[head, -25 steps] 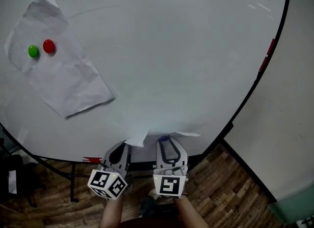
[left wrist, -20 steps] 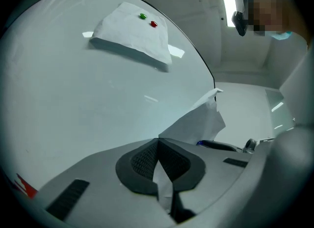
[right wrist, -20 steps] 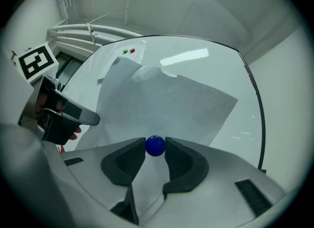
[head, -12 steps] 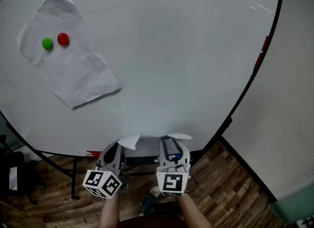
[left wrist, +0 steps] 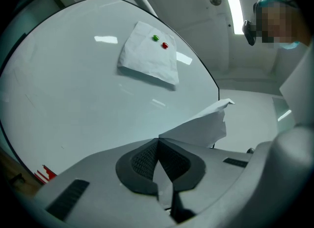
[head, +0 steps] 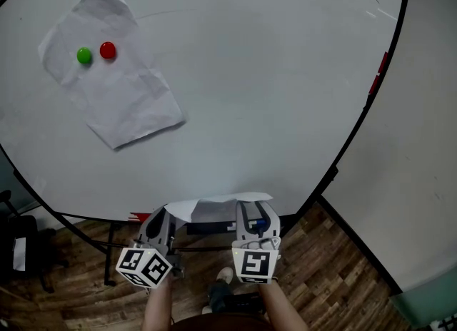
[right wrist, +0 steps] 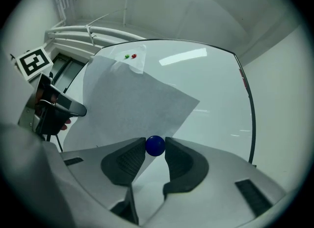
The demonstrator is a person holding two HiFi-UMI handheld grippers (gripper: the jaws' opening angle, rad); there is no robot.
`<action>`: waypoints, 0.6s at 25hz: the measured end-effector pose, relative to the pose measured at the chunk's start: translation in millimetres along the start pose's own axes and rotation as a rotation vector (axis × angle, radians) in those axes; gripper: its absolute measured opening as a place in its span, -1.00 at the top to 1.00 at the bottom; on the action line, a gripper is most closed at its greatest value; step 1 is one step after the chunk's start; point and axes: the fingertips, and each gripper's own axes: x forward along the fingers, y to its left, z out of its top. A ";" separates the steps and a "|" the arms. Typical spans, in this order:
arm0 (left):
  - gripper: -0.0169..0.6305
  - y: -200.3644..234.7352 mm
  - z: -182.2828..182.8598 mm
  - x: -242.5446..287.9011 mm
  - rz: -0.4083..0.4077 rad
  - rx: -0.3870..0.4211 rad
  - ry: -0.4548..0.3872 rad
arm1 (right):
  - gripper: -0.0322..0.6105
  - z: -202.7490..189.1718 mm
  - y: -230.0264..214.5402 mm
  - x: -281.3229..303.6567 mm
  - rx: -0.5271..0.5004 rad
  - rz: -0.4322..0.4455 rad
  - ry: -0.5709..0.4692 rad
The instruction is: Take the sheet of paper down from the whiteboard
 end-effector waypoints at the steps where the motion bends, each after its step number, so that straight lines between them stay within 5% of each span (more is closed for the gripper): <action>1: 0.88 1.8 1.1 -2.9 0.007 -0.009 -0.003 | 0.47 -0.7 -0.5 -1.6 -0.001 -0.001 0.006; 15: 0.88 27.3 12.4 -39.1 0.090 -0.131 -0.073 | 0.47 -7.8 -18.9 -23.5 0.007 -0.032 0.045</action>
